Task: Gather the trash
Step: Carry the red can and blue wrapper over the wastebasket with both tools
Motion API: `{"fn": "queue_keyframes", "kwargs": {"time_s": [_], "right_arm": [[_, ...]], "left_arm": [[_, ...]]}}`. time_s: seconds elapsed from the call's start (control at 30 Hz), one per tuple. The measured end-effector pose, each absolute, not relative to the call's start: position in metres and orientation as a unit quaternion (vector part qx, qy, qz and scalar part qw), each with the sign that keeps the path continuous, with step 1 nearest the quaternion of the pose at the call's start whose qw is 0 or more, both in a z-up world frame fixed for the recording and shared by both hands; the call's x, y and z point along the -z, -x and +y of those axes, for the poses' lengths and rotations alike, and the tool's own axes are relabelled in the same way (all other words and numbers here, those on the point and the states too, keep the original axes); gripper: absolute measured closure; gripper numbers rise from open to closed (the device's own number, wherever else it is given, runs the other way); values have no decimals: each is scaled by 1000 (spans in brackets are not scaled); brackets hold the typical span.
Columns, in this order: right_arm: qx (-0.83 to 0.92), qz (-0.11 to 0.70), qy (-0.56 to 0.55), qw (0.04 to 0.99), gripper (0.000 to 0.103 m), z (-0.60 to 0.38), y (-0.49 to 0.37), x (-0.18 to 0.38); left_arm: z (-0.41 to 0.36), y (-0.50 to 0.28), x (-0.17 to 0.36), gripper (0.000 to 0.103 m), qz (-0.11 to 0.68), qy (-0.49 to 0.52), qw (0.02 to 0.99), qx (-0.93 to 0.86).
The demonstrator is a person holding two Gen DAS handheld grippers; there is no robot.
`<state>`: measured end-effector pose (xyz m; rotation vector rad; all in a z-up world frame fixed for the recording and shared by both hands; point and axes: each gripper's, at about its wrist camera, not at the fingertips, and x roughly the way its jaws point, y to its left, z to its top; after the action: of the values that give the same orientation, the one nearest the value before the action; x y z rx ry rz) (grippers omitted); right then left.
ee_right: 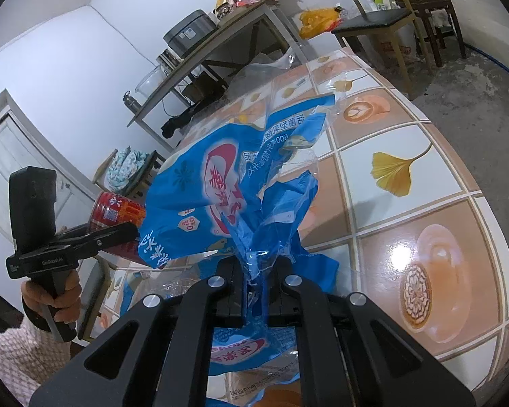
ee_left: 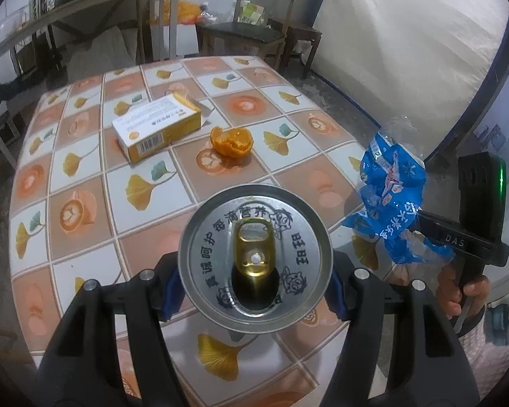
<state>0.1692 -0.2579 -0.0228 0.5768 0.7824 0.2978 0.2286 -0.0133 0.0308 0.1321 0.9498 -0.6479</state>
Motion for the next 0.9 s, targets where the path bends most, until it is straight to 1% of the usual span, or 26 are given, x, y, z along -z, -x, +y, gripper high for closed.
{"fn": "queue_keyframes", "kwargs": {"time_s": [0.2,0.43,0.57,0.7,0.9], "right_arm": [[-140,357,-285,878,97,-267,-160,18],[-110,316,-306,891,97,-304,-125,10],[-68,289,-320,900,97,-340,-94,7],[6,266,-336,904,97,-391,-49,12],[138,265,-362,883,97,-472,22,44]], "left_arm": [[-31,-221,-46,41,428,-70,841,323],[-99,-210,-63,41,406,-84,825,383],[-160,-198,-70,41,395,-106,806,427],[-225,-186,-65,41,406,-124,773,472],[-349,-172,-28,41,467,-168,698,516]]}}
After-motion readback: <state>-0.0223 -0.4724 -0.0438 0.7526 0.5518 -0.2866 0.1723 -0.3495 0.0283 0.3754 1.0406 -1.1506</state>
